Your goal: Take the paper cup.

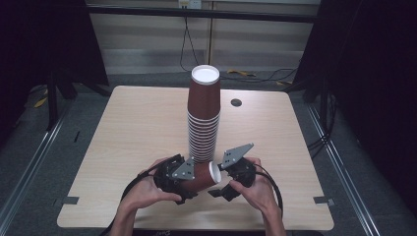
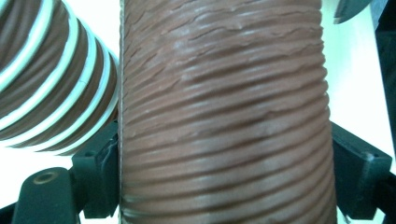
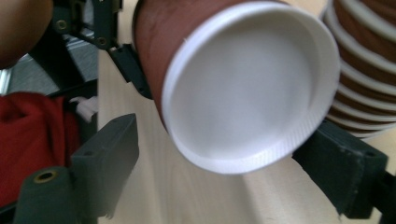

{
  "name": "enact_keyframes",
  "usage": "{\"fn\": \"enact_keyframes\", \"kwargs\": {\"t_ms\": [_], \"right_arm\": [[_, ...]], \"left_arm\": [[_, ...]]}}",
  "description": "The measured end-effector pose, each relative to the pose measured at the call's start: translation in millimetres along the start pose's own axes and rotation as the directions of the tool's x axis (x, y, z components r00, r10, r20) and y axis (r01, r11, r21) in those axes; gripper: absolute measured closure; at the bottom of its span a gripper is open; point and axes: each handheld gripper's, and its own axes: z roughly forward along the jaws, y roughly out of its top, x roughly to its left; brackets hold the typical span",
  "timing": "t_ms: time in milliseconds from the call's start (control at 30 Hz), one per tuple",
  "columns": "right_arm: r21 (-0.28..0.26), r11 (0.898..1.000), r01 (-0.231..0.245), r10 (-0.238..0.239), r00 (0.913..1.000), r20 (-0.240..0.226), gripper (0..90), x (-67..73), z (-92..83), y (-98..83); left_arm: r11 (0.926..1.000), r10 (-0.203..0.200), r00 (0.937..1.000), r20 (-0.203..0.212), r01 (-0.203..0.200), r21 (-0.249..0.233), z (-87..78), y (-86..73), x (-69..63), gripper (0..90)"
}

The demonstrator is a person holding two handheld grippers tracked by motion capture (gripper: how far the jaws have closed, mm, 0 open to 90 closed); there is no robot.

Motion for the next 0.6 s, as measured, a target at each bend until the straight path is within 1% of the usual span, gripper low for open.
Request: {"fn": "enact_keyframes", "kwargs": {"t_ms": [33,67,100,133,167,200,267,300,333,367,400,433,467,500,533,567,600], "right_arm": [[0.001,1.0,0.0,0.0,1.0,0.004,14.5,-0.1,0.7,0.6],[0.007,1.0,0.0,0.0,1.0,0.003,14.5,-0.5,1.5,1.2],[0.009,1.0,0.002,-0.002,1.0,0.003,15.1,-1.1,2.4,1.9],[0.009,1.0,-0.002,0.002,1.0,0.006,15.0,-1.4,3.0,2.6],[0.009,1.0,-0.002,0.002,1.0,0.006,15.0,-1.4,3.0,2.6],[0.017,1.0,0.001,-0.001,1.0,0.0,15.2,-2.2,4.8,3.9],[0.018,1.0,0.001,-0.001,1.0,-0.002,15.2,-2.8,5.5,4.3],[0.027,1.0,0.004,-0.004,1.0,-0.003,15.7,-2.8,5.9,4.9],[0.022,1.0,0.007,-0.007,0.9999,-0.008,16.2,-2.5,5.9,5.5],[0.025,1.0,0.006,-0.006,0.9998,-0.018,16.2,-2.4,5.9,5.8],[0.021,1.0,0.007,-0.007,0.9999,0.015,12.6,-3.2,4.6,6.0],[0.021,1.0,0.007,-0.007,0.9999,0.015,12.6,-3.2,4.6,6.0],[0.011,1.0,0.001,-0.001,1.0,0.0,12.7,-4.7,3.2,5.9],[0.011,1.0,0.004,-0.004,1.0,0.003,13.4,-4.3,3.0,6.6],[0.014,1.0,0.006,-0.006,1.0,-0.003,14.5,-3.7,3.1,7.2],[0.014,1.0,0.006,-0.006,1.0,-0.003,14.5,-3.7,3.1,7.2],[0.023,1.0,0.015,-0.015,0.9999,0.001,15.3,-2.4,4.3,8.8]], "left_arm": [[1.0,0.003,1.0,-0.002,-0.003,0.006,0.5,0.4,-0.1,14.5],[1.0,0.001,0.9999,0.011,-0.001,0.004,1.8,1.0,-0.3,14.4],[0.9998,0.016,0.9999,-0.001,-0.016,0.015,2.3,1.7,-0.8,14.4],[0.9995,0.012,0.9999,-0.002,-0.012,0.028,3.2,1.9,-2.3,14.5],[0.9995,0.012,0.9999,-0.002,-0.012,0.028,3.2,1.9,-2.3,14.4],[0.9989,0.02,0.9998,-0.007,-0.019,0.042,4.3,2.8,-3.5,14.4],[0.9989,0.023,0.9997,-0.003,-0.023,0.042,4.9,3.0,-3.8,14.4],[0.9981,0.033,0.9995,0.005,-0.033,0.052,5.7,3.5,-4.2,14.4],[0.998,0.031,0.9995,0.009,-0.031,0.055,6.6,3.6,-5.2,14.4],[0.9984,0.026,0.9996,0.003,-0.026,0.049,7.3,3.7,-6.5,14.4],[0.9979,0.026,0.9997,0.003,-0.026,0.059,5.9,4.2,-6.9,14.5],[0.9979,0.026,0.9997,0.003,-0.026,0.059,5.9,4.2,-6.9,14.4],[0.9983,0.02,0.9998,0.008,-0.021,0.055,5.7,4.1,-7.2,14.4],[0.9981,0.025,0.9996,0.013,-0.026,0.056,6.8,3.6,-6.7,14.4],[0.9983,0.013,0.9997,0.022,-0.014,0.057,7.8,3.4,-7.1,14.4],[0.9983,0.013,0.9997,0.022,-0.014,0.057,7.8,3.4,-7.1,14.4],[0.9969,0.03,0.9991,0.029,-0.032,0.072,7.9,3.6,-5.8,14.4]]}}
